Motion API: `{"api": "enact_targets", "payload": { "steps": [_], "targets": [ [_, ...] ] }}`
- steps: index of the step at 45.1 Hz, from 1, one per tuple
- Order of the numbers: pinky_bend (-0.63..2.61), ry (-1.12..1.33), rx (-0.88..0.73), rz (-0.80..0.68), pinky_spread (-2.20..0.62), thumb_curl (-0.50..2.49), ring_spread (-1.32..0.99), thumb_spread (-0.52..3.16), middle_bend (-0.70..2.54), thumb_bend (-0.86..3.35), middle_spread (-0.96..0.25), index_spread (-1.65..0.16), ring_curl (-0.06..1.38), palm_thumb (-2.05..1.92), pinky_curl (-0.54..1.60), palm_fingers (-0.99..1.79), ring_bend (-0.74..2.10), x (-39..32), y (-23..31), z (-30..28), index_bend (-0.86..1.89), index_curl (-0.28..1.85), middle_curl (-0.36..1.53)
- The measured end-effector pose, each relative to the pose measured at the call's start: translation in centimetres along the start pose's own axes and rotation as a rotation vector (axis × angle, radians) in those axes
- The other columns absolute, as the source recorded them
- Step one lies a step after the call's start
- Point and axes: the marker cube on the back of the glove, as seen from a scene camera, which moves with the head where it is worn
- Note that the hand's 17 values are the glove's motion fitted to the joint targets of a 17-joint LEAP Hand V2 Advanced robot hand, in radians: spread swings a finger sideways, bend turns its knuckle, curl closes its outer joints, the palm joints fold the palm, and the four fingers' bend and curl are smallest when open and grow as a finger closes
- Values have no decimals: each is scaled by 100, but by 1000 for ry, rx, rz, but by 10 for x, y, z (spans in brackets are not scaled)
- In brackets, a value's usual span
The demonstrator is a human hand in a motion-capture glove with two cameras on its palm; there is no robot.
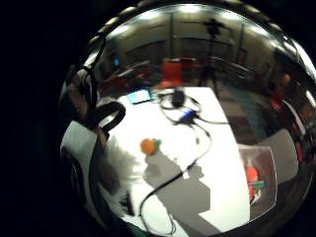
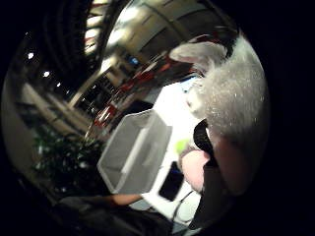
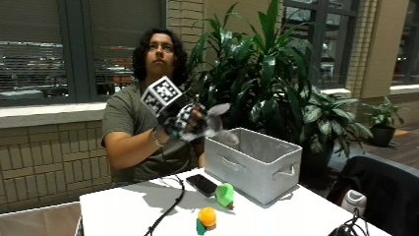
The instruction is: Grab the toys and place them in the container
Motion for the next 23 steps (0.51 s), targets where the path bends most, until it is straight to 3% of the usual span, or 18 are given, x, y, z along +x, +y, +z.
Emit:
{"api": "enact_targets", "payload": {
  "steps": [8, 14, 17, 19, 21, 23],
  "targets": [
    [111, -180, -255, -231, -43, 36, -33, 159, 55, 40, -33, -32, 47, 55, 44, 105, 126, -123, 3, 42, 14, -1, 45],
    [108, -199, -376, -239, -43, 37, -33, 157, 52, 39, -34, -32, 47, 53, 43, 101, 123, -149, 14, 100, 16, 0, 47],
    [102, -158, -422, -239, -42, 36, -33, 152, 43, 33, -34, -32, 46, 45, 43, 84, 115, -142, 18, 112, 22, 4, 45],
    [98, -153, -440, -236, -35, 28, -31, 141, 32, 16, -29, -32, 43, 19, 45, 32, 95, -135, 20, 112, 27, 9, 43],
    [98, -173, -438, -226, -29, 25, -28, 131, 31, 6, -26, -31, 42, 6, 46, 15, 85, -126, 21, 107, 29, 12, 44],
    [97, -196, -430, -206, -26, 25, -26, 124, 31, 1, -24, -31, 38, 0, 43, 16, 79, -114, 22, 98, 29, 13, 43]
  ]
}}
